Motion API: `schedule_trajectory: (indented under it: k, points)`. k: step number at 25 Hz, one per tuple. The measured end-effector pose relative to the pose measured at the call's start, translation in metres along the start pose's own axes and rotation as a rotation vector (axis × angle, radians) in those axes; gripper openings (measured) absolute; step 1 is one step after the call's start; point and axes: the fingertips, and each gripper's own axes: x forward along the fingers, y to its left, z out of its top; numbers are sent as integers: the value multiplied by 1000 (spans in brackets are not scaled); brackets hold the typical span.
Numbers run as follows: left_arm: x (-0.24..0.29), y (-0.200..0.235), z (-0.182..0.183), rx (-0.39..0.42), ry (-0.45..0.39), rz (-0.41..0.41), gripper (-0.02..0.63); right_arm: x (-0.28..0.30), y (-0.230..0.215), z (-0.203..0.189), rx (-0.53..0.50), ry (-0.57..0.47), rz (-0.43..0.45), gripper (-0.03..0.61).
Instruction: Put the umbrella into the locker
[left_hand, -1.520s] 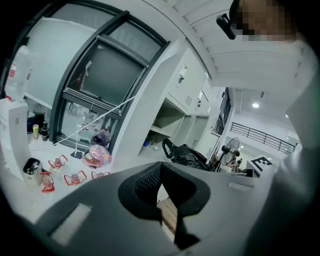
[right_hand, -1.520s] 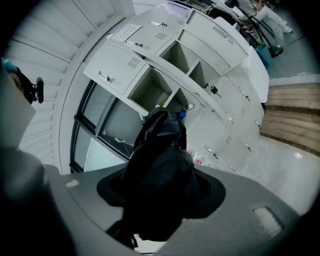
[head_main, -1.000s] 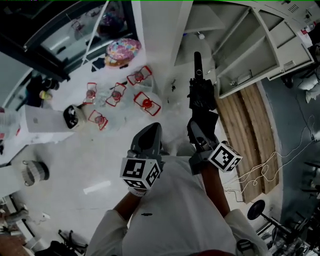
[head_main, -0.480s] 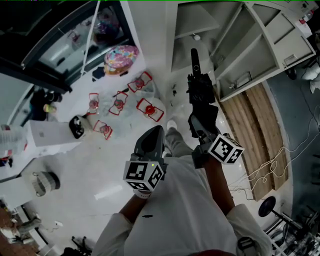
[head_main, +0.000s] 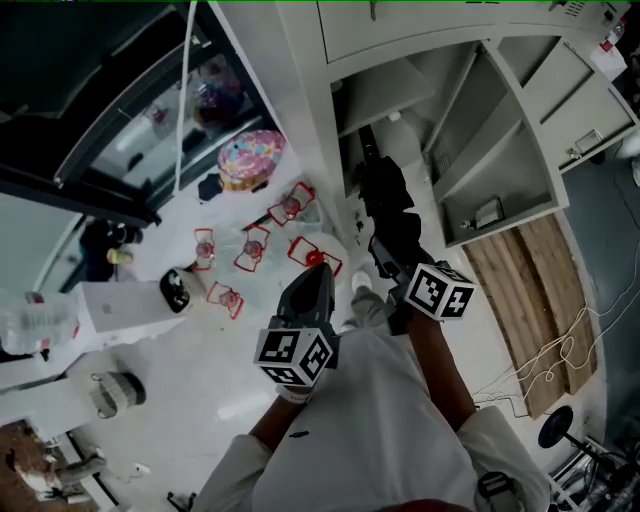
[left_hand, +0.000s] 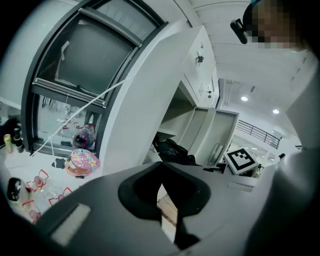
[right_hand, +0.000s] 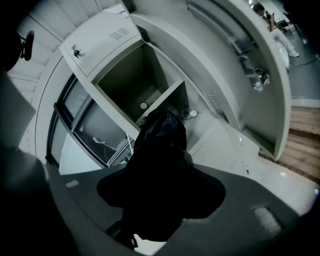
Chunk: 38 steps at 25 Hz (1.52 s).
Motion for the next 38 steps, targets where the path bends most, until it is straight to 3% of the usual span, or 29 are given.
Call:
schedule_trajectory:
  k: [9,23,29,38]
  points:
    - [47,26,40,16,-33,45,12,68,-22,37,-96,68,-15,252]
    - [86,33,57,14,-92,92,12,162,-39,76,-284,144,-29,252]
    - [90,36,55,3,-82,102,12,192,-33,84,-446,154,-57,252]
    - [87,41,56,-5,-80,124,12,226,-60,67,-545,228,-161,255]
